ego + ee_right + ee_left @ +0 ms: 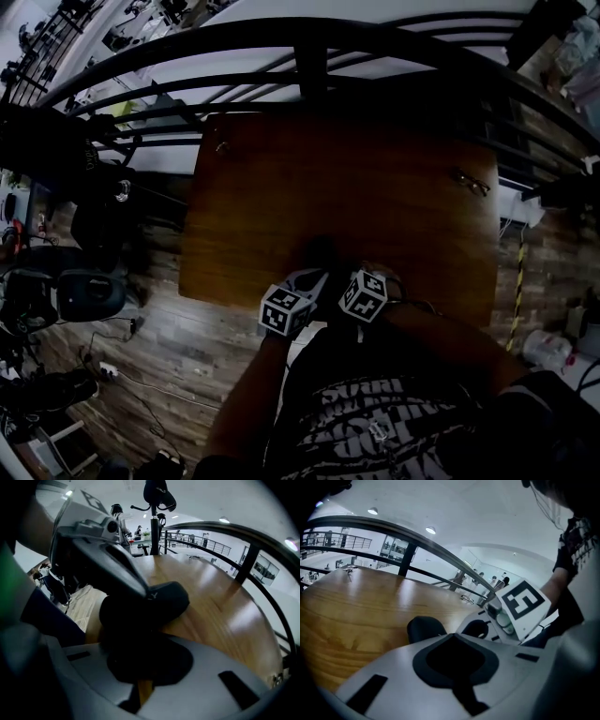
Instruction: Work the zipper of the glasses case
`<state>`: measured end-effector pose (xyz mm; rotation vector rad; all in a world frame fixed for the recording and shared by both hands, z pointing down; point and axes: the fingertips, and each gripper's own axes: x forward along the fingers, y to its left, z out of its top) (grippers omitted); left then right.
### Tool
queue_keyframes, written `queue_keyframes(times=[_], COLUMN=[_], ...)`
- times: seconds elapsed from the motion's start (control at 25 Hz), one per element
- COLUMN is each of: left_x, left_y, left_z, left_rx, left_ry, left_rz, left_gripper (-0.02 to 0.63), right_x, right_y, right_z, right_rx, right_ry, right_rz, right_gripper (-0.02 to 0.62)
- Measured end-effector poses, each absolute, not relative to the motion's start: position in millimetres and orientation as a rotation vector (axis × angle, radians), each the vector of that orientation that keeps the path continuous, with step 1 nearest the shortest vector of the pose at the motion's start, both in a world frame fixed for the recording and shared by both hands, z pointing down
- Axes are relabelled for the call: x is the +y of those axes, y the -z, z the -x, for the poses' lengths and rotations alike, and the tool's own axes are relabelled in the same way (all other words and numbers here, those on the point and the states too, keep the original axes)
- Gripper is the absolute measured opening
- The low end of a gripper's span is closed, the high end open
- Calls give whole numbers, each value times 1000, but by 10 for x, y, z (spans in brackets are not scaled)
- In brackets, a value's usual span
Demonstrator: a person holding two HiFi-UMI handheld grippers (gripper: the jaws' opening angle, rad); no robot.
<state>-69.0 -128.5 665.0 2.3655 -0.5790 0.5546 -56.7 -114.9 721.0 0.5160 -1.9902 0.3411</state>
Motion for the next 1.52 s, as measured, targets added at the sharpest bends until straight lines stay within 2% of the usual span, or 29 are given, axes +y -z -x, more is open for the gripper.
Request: queue_keyframes(times=[0.44,0.56,0.8,0.88,1.0,1.2,1.4,1.52], left_x=[-1351,-1395,-1413,-1376,-1357,-1365,-1401,-1366], left_y=[-6669,-6596,-6590,-6687,-6712,-6752,-6714,-6700], left_z=[694,778,1041,1021,967,1012,1037,972], left_rx=[-557,-563,-613,-583,-570,-617,-595,-561], left_ry=[-552,-511,-348,-356,-338,-275,-189,-154], left_rz=[-2344,-2328,-2242,-2236,-2230,-2231,-2239,-2252], left_gripper=[6,6,6,6,6,6,6,6], right_x=[-2038,-2033,-1722,-1598,-1489,-1473,-1595,-1691], right_y=[-7250,-7165,-6820,-6782,-6840,-7019,-6989,-7067], right_z=[565,500,298,367,480,512,755,766], right_rx=[-1977,-2001,-2162,-2190,-2176,-2158,-2201,-2186], right_ry=[-162,-332,-1003,-1236,-1525,-1654,-1778,-1784], right_rz=[-416,-503,-722,-718,-717,-775,-793,-866], right_gripper=[2,12,14,53,174,264,288,261])
